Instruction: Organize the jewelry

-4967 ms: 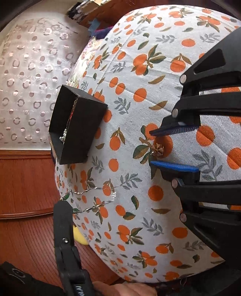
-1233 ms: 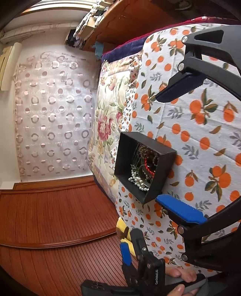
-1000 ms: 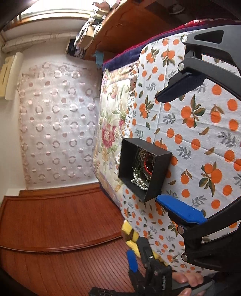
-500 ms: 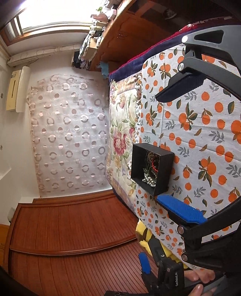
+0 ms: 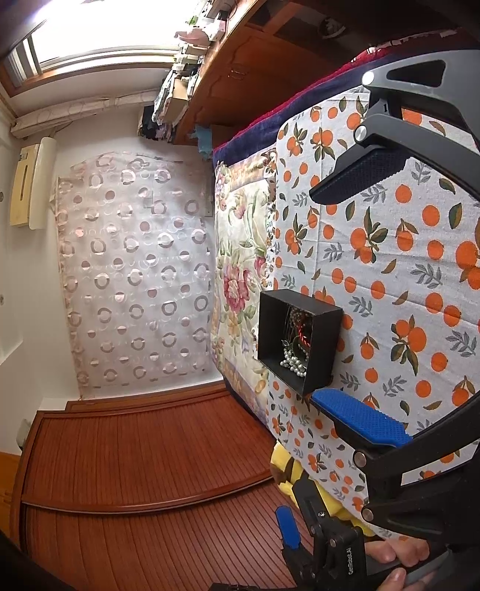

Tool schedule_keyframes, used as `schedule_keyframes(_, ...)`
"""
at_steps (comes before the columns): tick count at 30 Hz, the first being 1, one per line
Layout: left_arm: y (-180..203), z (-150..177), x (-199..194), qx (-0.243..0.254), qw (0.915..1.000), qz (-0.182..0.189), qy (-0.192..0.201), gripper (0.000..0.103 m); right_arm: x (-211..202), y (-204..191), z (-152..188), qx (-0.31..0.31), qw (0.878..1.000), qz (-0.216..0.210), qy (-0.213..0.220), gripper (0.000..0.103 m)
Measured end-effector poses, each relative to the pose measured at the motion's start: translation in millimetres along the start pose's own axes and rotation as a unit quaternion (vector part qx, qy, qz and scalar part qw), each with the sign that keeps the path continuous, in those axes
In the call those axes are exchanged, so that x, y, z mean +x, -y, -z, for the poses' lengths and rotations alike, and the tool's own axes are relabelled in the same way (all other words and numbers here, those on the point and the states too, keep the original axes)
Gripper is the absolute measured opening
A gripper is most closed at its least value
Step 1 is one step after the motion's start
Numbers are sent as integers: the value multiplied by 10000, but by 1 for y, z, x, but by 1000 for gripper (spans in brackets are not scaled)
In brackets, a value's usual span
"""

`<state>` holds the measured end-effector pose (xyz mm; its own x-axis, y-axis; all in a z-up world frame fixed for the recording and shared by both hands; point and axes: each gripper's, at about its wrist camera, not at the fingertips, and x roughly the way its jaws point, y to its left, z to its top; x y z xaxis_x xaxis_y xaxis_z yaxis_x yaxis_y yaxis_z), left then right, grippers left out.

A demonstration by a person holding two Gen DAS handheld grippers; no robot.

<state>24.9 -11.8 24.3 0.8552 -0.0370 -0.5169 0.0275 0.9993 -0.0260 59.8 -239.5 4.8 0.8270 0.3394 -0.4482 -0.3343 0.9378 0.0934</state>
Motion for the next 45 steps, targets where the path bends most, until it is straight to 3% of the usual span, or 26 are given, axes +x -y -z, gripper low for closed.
schedule_keyframes(45,13,-5,-5,-12,10000,27,93,95,-1,-3,-4,13,10000,21,63,100)
